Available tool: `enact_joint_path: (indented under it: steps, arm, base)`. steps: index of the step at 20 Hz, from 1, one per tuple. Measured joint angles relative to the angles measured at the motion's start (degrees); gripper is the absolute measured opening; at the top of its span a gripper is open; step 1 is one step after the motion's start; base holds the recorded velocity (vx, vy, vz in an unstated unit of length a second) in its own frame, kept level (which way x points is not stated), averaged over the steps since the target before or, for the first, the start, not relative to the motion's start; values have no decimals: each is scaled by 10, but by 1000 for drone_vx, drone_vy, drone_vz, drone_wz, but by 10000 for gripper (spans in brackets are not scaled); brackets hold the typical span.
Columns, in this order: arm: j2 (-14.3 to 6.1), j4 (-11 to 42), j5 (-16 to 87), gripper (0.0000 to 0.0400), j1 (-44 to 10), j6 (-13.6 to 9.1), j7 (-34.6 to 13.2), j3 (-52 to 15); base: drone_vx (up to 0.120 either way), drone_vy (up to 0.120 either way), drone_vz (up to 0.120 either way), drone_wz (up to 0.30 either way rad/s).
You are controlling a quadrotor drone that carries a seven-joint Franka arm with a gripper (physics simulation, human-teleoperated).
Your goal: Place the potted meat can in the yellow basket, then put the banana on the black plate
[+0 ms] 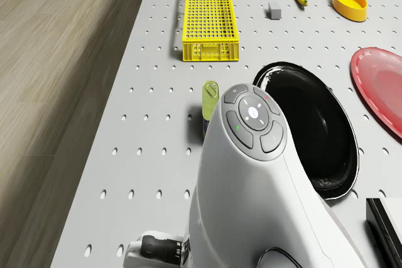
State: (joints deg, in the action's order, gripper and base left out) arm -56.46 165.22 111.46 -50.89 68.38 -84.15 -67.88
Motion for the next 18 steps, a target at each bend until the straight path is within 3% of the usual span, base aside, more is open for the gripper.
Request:
enact_joint_path:
  steps: [7, 18]
  arm:
    - [-32, 7, 22, 400, -62, -16, -42, -31]
    - [-69, 6, 12, 400, -94, 2, -66, -51]
  base:
    - [120, 0, -120, 0]
    - [120, 0, -120, 0]
